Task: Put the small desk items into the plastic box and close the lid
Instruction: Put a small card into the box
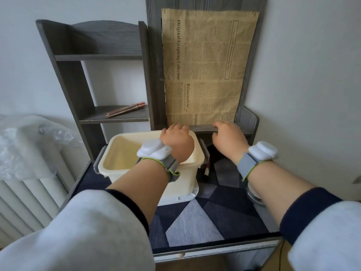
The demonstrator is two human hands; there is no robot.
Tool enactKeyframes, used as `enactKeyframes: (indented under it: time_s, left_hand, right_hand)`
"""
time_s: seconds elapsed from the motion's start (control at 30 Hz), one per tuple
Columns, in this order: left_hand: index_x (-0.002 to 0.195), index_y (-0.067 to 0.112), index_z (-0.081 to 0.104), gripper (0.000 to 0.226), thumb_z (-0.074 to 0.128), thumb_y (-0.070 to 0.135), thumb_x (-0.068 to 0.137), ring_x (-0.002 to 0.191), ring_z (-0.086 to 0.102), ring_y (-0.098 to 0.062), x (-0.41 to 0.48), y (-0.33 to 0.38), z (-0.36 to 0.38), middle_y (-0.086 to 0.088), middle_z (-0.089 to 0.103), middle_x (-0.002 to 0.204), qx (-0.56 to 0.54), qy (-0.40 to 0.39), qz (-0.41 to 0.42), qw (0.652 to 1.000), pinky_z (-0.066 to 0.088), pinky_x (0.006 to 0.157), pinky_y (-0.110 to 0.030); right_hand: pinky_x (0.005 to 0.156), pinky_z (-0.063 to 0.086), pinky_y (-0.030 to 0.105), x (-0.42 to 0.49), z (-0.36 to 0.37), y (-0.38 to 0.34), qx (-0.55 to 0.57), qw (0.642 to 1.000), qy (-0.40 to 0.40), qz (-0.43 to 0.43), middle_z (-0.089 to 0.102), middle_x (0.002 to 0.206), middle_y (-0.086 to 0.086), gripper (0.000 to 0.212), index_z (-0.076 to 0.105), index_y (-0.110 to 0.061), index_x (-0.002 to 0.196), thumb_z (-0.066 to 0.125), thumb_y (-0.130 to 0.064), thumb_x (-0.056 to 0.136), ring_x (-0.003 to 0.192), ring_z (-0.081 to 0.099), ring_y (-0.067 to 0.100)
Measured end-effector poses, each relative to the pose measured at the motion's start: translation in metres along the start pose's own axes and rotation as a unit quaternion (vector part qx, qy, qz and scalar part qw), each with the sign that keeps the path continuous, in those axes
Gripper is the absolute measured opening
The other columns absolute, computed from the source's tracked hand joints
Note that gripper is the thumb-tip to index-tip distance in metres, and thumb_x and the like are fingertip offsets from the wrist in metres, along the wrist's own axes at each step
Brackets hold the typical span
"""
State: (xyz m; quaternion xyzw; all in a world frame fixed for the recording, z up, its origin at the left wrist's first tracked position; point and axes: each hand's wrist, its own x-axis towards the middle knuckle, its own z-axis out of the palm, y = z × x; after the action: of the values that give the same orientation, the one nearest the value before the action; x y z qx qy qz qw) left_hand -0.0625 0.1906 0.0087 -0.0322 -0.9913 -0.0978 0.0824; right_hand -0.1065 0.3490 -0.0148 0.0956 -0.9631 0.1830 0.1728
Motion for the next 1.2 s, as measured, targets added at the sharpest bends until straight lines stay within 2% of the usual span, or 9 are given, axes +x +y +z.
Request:
enactKeyframes:
  time_s: [0.17,0.27,0.37,0.43,0.6,0.73,0.87,1.03,1.2]
  left_hand:
    - [0.146,0.019,0.036,0.050,0.038,0.026,0.097,0.142,0.026,-0.022,0.005,-0.011,0.018,0.000,0.036,0.152,-0.024,0.016,0.025,0.999,0.018,0.117,-0.040]
    - [0.144,0.021,0.040,0.051,0.040,0.030,0.094,0.140,0.031,-0.022,0.010,-0.013,0.025,0.001,0.040,0.149,-0.019,0.036,0.030,0.999,0.020,0.116,-0.040]
    - [0.144,0.023,0.041,0.052,0.043,0.031,0.092,0.139,0.032,-0.022,0.012,-0.016,0.028,0.003,0.042,0.149,-0.030,0.042,0.031,0.998,0.021,0.115,-0.040]
    - [0.144,0.023,0.040,0.053,0.043,0.030,0.092,0.139,0.032,-0.021,0.014,-0.017,0.029,0.003,0.042,0.149,-0.039,0.041,0.032,0.998,0.021,0.115,-0.040]
    - [0.144,0.024,0.040,0.056,0.048,0.025,0.089,0.138,0.033,-0.020,0.015,-0.019,0.030,0.005,0.042,0.148,-0.057,0.040,0.032,0.997,0.025,0.114,-0.039]
    - [0.144,0.024,0.041,0.058,0.051,0.024,0.087,0.138,0.033,-0.021,0.014,-0.021,0.030,0.004,0.043,0.147,-0.061,0.040,0.029,0.997,0.026,0.113,-0.038]
    - [0.143,0.024,0.042,0.058,0.052,0.023,0.086,0.136,0.035,-0.022,0.013,-0.019,0.028,0.003,0.044,0.146,-0.064,0.038,0.032,0.997,0.028,0.112,-0.039]
    - [0.142,0.022,0.043,0.059,0.052,0.018,0.083,0.134,0.037,-0.023,0.010,-0.018,0.027,0.001,0.046,0.144,-0.059,0.047,0.035,0.997,0.029,0.111,-0.039]
    - [0.141,0.021,0.044,0.060,0.052,0.015,0.081,0.134,0.037,-0.023,0.008,-0.015,0.023,0.001,0.046,0.144,-0.044,0.036,0.032,0.998,0.027,0.111,-0.040]
  right_hand:
    - [0.107,0.040,0.039,0.022,0.006,0.026,-0.057,0.996,-0.065,0.032,0.047,0.144,0.012,0.053,0.043,-0.012,0.145,0.050,-0.014,0.093,0.134,0.040,0.031]
    - [0.108,0.039,0.041,0.034,0.012,0.038,-0.072,0.993,-0.085,0.048,0.042,0.148,0.010,0.058,0.038,-0.018,0.148,0.052,-0.012,0.092,0.137,0.037,0.032]
    - [0.112,0.032,0.044,0.043,0.019,0.044,-0.098,0.988,-0.106,0.046,0.035,0.154,0.009,0.062,0.033,-0.023,0.151,0.050,-0.012,0.092,0.142,0.028,0.030]
    - [0.114,0.028,0.044,0.050,0.025,0.046,-0.109,0.985,-0.122,0.058,0.029,0.156,0.010,0.062,0.029,-0.020,0.151,0.049,-0.014,0.093,0.145,0.024,0.030]
    - [0.102,0.039,0.042,0.054,0.033,0.046,-0.145,0.982,-0.092,0.079,0.038,0.148,0.016,0.058,0.033,-0.004,0.145,0.051,-0.011,0.089,0.133,0.039,0.034]
    - [0.086,0.044,0.043,0.053,0.033,0.040,-0.226,0.970,-0.066,0.060,0.048,0.129,0.016,0.040,0.054,-0.005,0.129,0.049,-0.008,0.089,0.118,0.047,0.036]
    - [0.078,0.044,0.039,0.045,0.032,0.036,-0.264,0.962,-0.021,0.064,0.055,0.120,0.015,0.033,0.063,-0.006,0.118,0.052,-0.003,0.087,0.112,0.052,0.035]
    - [0.068,0.039,0.036,0.038,0.028,0.034,-0.243,0.968,0.019,0.062,0.060,0.112,0.016,0.031,0.066,-0.008,0.113,0.049,0.001,0.089,0.104,0.058,0.036]
    - [0.067,0.039,0.037,0.035,0.012,0.022,-0.214,0.974,0.063,0.047,0.063,0.111,0.016,0.028,0.064,-0.002,0.111,0.045,0.002,0.090,0.104,0.060,0.036]
